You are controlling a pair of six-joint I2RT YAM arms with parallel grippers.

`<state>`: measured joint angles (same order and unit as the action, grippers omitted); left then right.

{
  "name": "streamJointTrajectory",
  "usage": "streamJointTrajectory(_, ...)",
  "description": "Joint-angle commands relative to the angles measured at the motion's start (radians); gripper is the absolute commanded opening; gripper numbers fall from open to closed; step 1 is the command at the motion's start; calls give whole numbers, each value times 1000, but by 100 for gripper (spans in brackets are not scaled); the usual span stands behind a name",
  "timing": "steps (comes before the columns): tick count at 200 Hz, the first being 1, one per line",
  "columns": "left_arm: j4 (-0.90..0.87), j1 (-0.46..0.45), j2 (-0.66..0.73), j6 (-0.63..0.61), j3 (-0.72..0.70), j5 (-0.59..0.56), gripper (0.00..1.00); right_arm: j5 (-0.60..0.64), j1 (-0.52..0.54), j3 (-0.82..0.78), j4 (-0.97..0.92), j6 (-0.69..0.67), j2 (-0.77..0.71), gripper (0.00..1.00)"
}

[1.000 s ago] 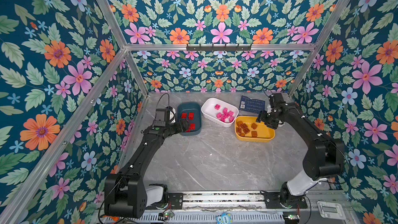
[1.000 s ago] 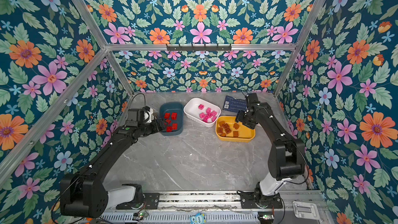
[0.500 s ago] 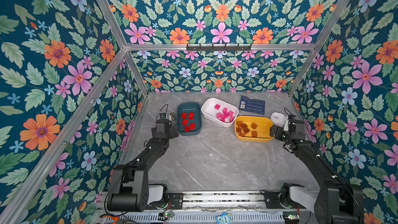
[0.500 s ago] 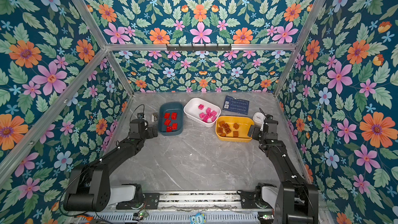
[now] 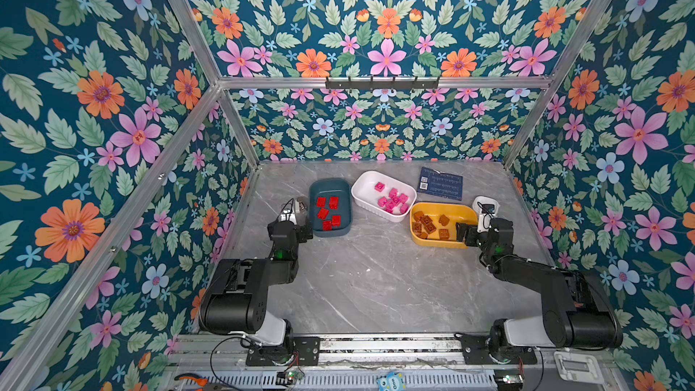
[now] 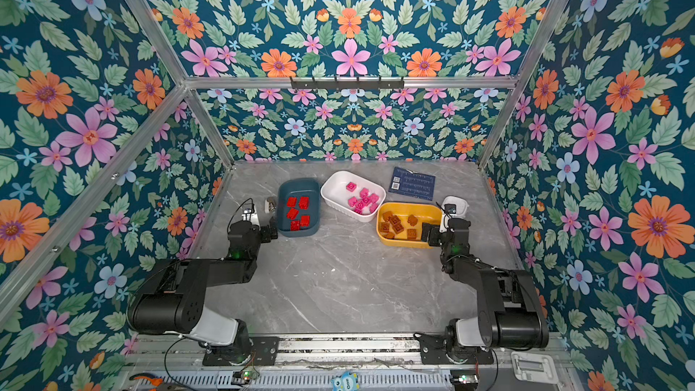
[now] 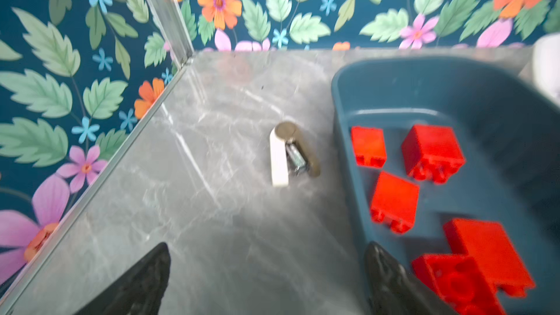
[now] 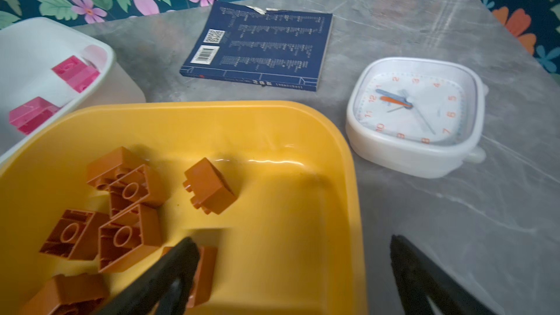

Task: Sort the legos into containers by color
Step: Reset both arms

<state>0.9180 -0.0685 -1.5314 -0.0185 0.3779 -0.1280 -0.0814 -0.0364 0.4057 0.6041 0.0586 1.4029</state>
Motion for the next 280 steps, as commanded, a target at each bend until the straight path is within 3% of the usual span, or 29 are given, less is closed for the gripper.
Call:
streamJointTrajectory(1,119,11,-25,-27,-3,59,100,-1,3,-11,90,-33,-5,99)
streamJointTrajectory(11,119,24,-21,-13,-12,75,100,-14,3,-39,144,-39,-3,99)
streamJointTrajectory(44,369,41,-80,-12,-107,103,100,-23,3,-84,236,-43,15,99)
streamJointTrajectory(148,388,43,-79,-8,-121,103,100,34,3,-91,266,-21,34,99)
streamJointTrajectory(188,323,42,-76,14,-88,23,100,32,4,-91,265,-19,33,99)
streamJointTrajectory(280,328,37,-77,19,-88,-15,100,32,4,-90,265,-19,33,99)
